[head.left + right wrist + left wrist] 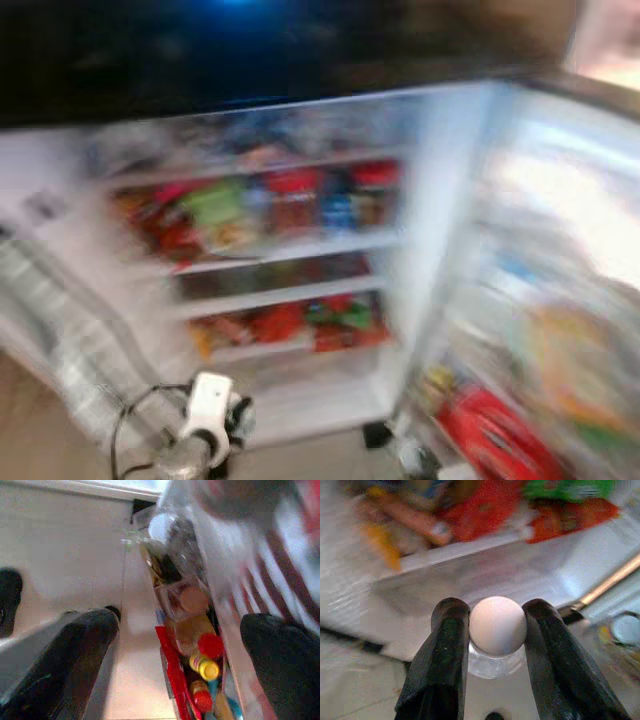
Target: Restocking fridge
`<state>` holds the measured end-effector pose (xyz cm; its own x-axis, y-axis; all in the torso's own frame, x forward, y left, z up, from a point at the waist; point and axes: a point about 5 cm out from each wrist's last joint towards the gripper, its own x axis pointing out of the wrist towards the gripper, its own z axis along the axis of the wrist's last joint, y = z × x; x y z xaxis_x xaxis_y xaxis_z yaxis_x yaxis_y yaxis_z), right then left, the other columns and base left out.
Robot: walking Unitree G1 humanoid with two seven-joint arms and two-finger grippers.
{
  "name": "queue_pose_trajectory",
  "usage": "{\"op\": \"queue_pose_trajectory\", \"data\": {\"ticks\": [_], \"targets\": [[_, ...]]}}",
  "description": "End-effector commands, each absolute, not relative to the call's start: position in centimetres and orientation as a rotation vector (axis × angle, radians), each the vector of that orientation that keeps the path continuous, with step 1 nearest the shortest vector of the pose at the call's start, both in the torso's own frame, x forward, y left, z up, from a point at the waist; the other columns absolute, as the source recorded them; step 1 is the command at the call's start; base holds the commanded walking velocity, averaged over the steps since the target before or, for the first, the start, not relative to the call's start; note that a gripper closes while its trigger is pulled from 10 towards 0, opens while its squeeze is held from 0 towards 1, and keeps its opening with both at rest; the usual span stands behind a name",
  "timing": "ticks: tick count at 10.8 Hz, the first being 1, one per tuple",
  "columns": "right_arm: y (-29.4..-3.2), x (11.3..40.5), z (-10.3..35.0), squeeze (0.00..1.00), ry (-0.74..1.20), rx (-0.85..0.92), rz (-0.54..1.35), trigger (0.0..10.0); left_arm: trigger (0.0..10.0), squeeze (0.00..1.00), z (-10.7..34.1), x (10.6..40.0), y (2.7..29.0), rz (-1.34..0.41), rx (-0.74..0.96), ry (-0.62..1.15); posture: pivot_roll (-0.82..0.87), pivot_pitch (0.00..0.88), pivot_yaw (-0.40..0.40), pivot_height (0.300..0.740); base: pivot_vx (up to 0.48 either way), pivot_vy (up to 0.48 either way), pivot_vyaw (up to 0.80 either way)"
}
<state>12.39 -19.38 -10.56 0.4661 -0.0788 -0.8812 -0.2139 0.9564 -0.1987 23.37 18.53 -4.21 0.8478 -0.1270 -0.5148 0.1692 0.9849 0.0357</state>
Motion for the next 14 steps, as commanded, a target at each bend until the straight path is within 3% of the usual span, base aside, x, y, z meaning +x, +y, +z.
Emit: {"op": "queue_pose_trajectory", "data": {"ticks": [1, 6, 14], "targets": [[-18.5, 13.0, -10.5, 0.0, 1.061, -0.275, 0.103, 10.0, 10.0, 0.0, -4.3, 23.1, 19.2, -0.135, 0.084, 0.548, 0.0, 0.0, 0.019, 0.74, 0.262, 0.0, 0.0], [-17.5, 13.4, -10.4, 0.0, 1.053, -0.267, 0.13, 10.0, 10.0, 0.0, -3.3, 24.5, 18.9, -0.152, 0.085, 0.485, -0.01, 0.0, 0.018, 0.74, 0.257, 0.0, 0.0], [-17.9, 13.3, -10.4, 0.0, 1.046, -0.244, 0.126, 10.0, 10.0, 0.0, -1.3, 26.3, 18.1, -0.163, 0.094, 0.34, -0.01, 0.0, 0.022, 0.74, 0.0, 0.0, 0.0]]}}
